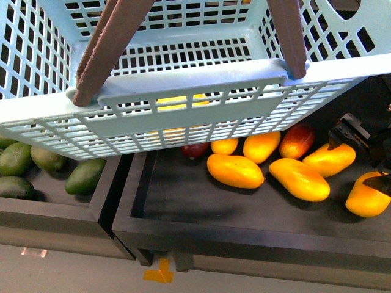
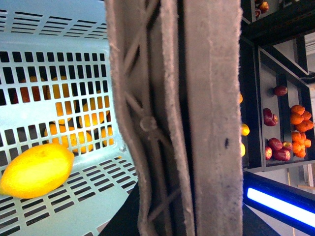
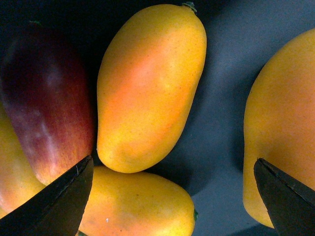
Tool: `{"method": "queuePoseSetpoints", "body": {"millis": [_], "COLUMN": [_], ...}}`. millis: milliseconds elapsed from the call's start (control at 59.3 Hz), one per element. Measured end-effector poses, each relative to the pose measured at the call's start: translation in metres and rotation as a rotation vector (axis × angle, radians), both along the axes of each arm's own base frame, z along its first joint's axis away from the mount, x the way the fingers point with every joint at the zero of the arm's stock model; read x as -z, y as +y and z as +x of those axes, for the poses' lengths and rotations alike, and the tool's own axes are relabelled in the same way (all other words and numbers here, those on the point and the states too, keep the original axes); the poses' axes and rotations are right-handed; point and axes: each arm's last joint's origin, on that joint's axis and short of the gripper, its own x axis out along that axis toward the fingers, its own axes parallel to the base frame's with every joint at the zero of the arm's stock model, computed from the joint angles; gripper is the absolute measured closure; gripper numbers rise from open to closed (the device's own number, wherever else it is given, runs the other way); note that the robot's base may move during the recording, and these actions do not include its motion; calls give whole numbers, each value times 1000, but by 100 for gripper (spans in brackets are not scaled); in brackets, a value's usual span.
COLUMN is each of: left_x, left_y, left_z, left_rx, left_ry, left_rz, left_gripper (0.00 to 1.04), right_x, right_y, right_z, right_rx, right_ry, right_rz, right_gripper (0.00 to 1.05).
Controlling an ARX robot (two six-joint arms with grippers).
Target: Pick lemon and mango into basket
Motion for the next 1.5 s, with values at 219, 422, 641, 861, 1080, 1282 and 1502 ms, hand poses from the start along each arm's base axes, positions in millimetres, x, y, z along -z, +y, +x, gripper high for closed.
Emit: {"method": "queuePoseSetpoints", "body": {"millis": [219,422,641,861,1080,1282,1502], "left_x": [0,0,0,0,0,0,0], "left_y": [0,0,0,0,0,0,0], "left_z": [0,0,0,0,0,0,0], "left_rx": [2,1,1,2,-1,0,1], "left_ry": [0,0,0,1,0,0,0], "left_rz": [-1,-1,-1,-1,0,0,0], "left_gripper": [89,89,89,89,89,89,89], "right_x": [11,22,29,31,26,-17,-98], "right_y": [-2,-2,2,4,-2,-32,-74], "right_z": [8,23,32,29,17,-5,-26], "right_rx": [18,28,34,71,87,93,78], "right_ry": [17,20,25,55,40,-75,-269], "right_rz": [-7,-5,-1,9,51,92,51], "right_gripper": [9,9,13,42,49,50,50]}}
